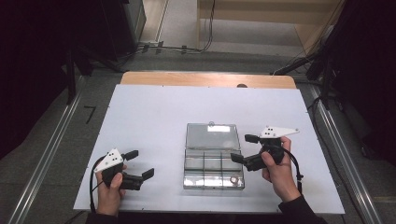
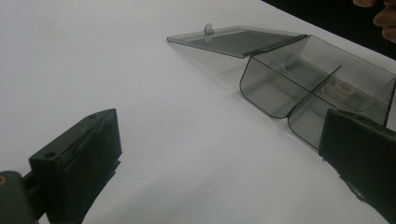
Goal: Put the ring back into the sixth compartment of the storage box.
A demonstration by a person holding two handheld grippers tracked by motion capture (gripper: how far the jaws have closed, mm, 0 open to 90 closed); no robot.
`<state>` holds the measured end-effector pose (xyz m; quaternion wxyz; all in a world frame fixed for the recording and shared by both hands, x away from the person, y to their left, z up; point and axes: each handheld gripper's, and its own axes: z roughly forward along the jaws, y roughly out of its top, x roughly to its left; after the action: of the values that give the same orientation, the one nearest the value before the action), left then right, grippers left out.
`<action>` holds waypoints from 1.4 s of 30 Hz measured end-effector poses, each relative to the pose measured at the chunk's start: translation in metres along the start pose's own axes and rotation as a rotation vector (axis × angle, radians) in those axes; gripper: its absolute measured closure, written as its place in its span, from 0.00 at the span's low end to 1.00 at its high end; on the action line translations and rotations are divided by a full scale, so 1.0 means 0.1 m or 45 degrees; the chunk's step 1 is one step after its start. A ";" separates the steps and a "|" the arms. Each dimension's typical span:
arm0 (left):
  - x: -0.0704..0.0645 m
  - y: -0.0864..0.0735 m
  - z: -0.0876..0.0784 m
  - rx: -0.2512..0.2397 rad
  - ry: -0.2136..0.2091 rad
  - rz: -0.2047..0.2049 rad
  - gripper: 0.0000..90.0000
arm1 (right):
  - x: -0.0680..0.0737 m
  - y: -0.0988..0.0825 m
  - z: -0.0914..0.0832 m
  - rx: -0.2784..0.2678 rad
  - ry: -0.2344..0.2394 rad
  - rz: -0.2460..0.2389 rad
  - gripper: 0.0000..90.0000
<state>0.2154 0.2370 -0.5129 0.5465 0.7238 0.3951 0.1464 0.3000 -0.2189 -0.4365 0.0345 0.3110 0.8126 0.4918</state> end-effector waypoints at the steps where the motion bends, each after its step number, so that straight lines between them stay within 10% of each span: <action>1: 0.00 0.00 0.00 0.000 -0.001 0.001 0.00 | -0.01 0.01 0.01 -0.002 -0.004 -0.002 0.00; 42: -0.01 0.00 0.00 -0.001 0.003 0.003 0.00 | -0.49 -0.09 0.28 0.022 -0.036 0.130 0.00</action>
<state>0.2147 0.2368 -0.5124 0.5460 0.7239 0.3949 0.1480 0.3451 -0.2263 -0.4705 0.0182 0.3593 0.7993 0.4813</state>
